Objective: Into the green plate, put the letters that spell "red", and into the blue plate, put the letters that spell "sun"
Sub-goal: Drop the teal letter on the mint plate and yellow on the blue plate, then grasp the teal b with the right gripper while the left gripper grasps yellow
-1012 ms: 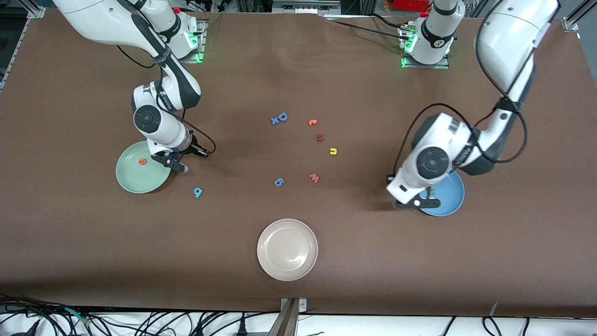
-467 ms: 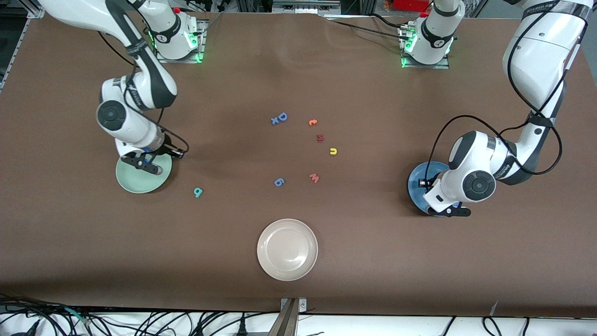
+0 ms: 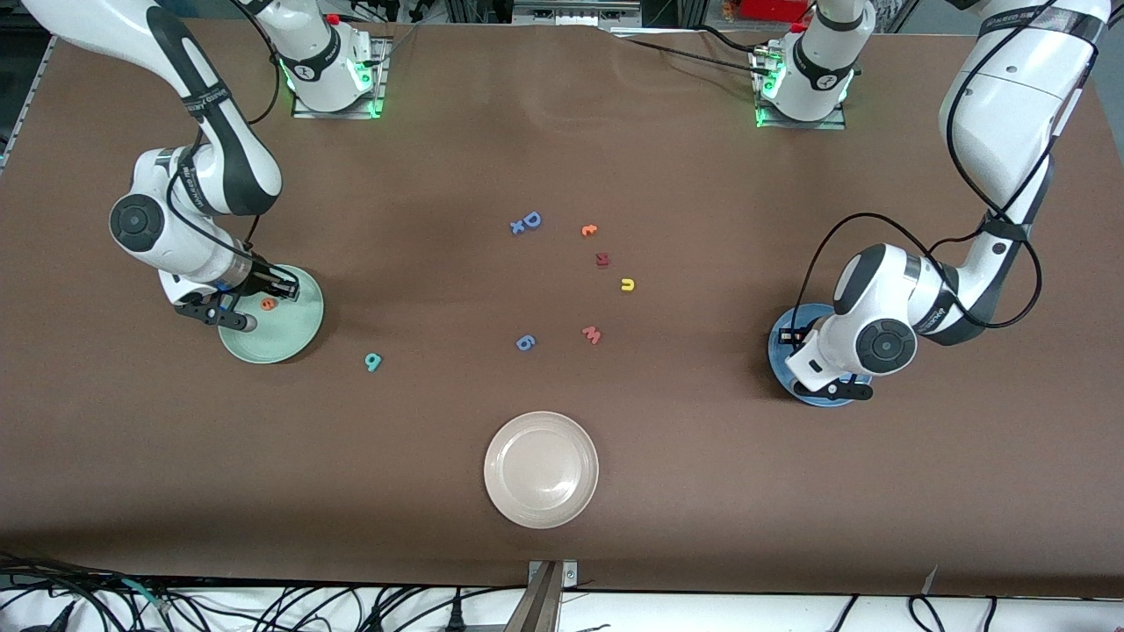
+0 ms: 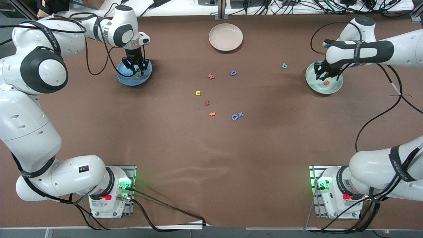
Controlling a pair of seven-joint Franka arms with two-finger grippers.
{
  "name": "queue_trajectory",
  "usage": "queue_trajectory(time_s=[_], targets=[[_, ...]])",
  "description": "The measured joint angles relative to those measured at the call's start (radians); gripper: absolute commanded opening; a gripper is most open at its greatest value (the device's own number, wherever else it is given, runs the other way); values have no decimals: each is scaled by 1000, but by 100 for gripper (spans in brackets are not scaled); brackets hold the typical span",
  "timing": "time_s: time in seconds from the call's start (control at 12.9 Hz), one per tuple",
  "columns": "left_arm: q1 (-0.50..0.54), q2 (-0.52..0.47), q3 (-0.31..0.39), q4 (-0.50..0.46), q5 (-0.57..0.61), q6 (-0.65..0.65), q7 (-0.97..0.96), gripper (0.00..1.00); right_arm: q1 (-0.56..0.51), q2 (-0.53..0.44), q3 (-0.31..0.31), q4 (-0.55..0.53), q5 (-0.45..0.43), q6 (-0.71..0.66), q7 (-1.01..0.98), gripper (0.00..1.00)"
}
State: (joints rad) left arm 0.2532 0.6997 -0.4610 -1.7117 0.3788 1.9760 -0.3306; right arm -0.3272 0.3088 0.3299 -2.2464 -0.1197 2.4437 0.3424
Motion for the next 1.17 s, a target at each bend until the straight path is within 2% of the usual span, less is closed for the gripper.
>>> queue_trajectory(time_s=[0.31,0.39,0.47,0.54,0.62,0.93,1.17], targets=[[1,-35,-30,2,0,-25,0,100,-13,55,-1,0,-2,64,-14,28],[1,-51,-59,3,-1,-39,-3,100,-14,69,-2,1,-6,76,-14,33],[0,-68,-91,3,-5,-47,-11,100,-14,77,-3,4,-8,82,-14,51],[-2,-83,-126,3,-22,-54,-39,100,-15,80,-4,8,-8,83,-14,62],[-6,-95,-155,3,-53,-56,-84,100,-15,80,-4,13,-8,83,-14,67],[-63,-103,-219,3,-90,-41,-275,100,-16,80,-4,30,-8,82,-14,68],[-127,-99,-249,1,-116,46,-374,100,-9,80,-1,46,-8,81,-11,68]])
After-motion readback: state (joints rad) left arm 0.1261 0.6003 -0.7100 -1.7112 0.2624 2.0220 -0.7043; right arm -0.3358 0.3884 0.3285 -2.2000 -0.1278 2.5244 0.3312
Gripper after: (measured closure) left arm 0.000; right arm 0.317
